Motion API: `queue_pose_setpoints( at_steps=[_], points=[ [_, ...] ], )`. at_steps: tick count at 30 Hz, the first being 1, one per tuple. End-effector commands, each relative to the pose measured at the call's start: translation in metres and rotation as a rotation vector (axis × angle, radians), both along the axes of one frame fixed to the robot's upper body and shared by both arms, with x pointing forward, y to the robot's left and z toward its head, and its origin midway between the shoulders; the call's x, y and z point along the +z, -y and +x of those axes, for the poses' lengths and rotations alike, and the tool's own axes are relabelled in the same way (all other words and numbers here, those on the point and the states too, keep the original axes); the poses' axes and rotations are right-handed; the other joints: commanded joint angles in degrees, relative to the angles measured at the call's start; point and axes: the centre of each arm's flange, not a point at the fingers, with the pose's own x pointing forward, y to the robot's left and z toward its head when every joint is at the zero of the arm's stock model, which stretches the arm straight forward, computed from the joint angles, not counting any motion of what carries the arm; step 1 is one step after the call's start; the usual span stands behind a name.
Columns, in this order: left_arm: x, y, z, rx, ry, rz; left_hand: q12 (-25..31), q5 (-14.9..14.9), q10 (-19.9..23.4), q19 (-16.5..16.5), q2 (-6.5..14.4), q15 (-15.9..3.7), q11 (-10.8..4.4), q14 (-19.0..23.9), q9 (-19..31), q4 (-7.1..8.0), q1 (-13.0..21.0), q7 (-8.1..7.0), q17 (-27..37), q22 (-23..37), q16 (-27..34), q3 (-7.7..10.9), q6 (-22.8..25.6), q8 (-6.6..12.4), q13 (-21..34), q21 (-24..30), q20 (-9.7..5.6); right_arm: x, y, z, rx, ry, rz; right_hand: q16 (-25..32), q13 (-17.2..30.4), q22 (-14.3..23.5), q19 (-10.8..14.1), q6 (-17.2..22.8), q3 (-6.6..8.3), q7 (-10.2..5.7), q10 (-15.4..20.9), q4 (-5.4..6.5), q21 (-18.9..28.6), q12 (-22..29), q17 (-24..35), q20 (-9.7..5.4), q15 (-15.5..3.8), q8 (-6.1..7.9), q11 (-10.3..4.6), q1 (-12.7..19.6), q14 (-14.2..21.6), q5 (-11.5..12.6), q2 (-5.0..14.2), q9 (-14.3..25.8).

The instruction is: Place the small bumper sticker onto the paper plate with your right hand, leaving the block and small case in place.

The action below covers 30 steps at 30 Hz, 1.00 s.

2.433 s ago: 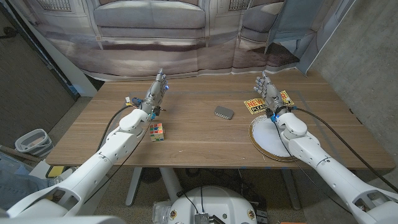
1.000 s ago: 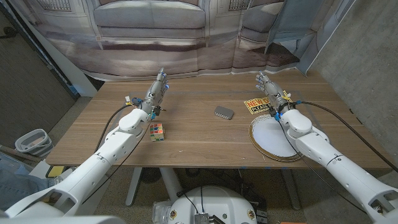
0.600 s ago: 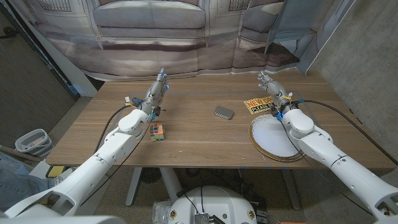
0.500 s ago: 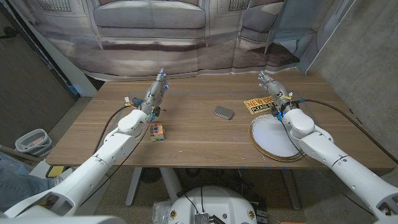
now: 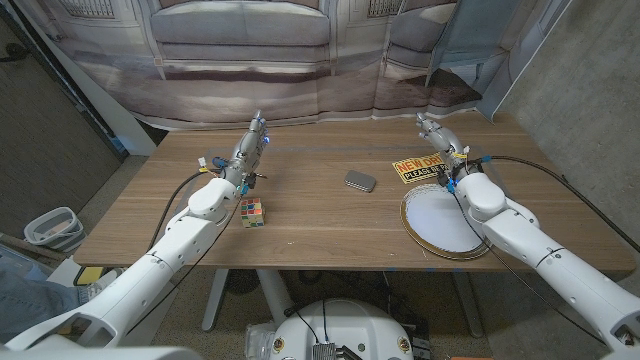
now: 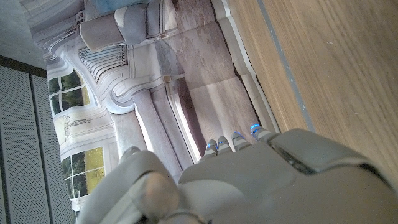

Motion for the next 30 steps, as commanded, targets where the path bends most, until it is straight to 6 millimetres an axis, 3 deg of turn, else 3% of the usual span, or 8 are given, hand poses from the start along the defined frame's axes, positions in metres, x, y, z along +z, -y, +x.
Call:
queue_pose_setpoints(
  at_steps=[1,22,30],
  points=[
    [0.003,0.0007,0.0008,-0.007,-0.003,-0.001,0.4,0.3,-4.6,-8.1,0.2,0.22,0.22,-5.6,0.2,0.03,0.8,0.12,0.3,0.3,0.3,-0.46,-2.5,0.28,0.2,0.4,-0.84,0.0042,0.0003,-0.0002,-0.054,0.01,-0.048,0.3,0.2,0.1,1.0,0.4,0.17,-0.24,0.8,-0.42,-0.3,0.2,0.3,-3.24,-0.29,0.54,-0.21,0.8,1.0,0.3,0.15,0.1],
    [0.006,0.0024,0.0021,-0.009,-0.015,0.029,0.2,0.2,-5.3,-8.7,0.4,0.35,0.35,-6.2,0.2,-0.01,1.1,0.38,0.4,0.3,0.2,-0.73,-2.6,0.24,0.2,0.3,-1.1,0.007,0.0018,-0.0031,-0.146,0.034,-0.129,0.1,0.2,0.1,1.3,0.5,0.08,-0.53,1.0,-0.81,-1.0,0.2,0.3,-3.11,-0.38,0.5,-0.29,1.3,1.1,0.4,0.11,0.1],
    [0.0058,0.0014,-0.0007,0.008,0.028,0.008,1.1,0.2,-2.8,-7.0,0.8,-0.09,-0.38,-4.2,0.1,-0.24,1.7,-0.26,0.3,0.3,0.9,-0.99,-0.2,1.04,0.2,1.1,-1.19,0.0094,0.0001,-0.0058,-0.184,0.042,-0.167,0.2,0.2,0.1,1.4,0.7,0.03,-0.59,1.0,-0.91,-1.2,0.2,0.3,-3.15,-0.52,0.52,-0.46,1.4,1.2,0.5,0.1,0.2]
  ],
)
